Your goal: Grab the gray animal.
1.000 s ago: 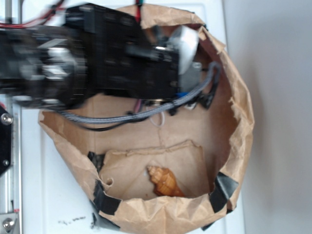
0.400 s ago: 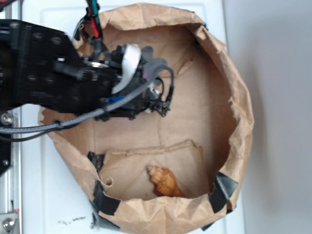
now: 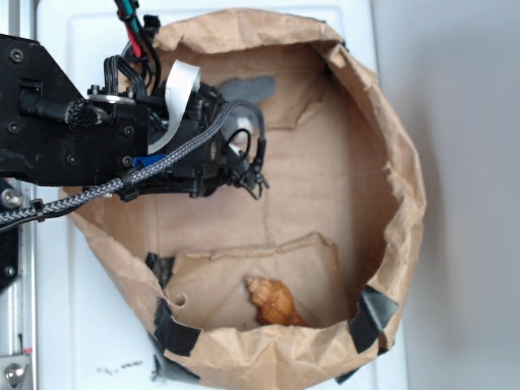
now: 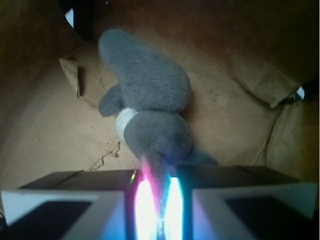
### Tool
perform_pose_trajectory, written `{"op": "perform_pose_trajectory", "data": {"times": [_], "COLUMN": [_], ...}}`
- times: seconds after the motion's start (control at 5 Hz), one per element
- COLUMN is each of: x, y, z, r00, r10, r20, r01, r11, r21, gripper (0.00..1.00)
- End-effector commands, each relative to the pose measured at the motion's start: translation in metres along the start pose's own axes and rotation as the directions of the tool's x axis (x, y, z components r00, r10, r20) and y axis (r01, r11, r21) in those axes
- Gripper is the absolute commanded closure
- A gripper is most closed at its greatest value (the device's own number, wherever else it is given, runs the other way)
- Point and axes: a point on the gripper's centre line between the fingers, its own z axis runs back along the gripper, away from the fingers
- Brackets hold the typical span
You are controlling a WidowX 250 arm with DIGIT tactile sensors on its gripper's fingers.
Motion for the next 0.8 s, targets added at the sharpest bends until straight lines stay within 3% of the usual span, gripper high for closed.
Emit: {"op": "perform_pose_trajectory", "data": {"times": [0.0, 0.4, 0.6], "x": [0.024, 0.035, 0.033], "y": [0.008, 0.006, -0.001], "z": [0.029, 0.085, 0.118], "r00": [1.0, 0.983, 0.979], "r10": [0.015, -0.059, -0.134], "r20": [0.009, -0.175, -0.151], "r01": [-0.015, 0.042, 0.113], "r11": [0.998, 0.994, 0.983], "r21": [-0.061, -0.099, -0.142], "gripper": [1.0, 1.0, 1.0]}}
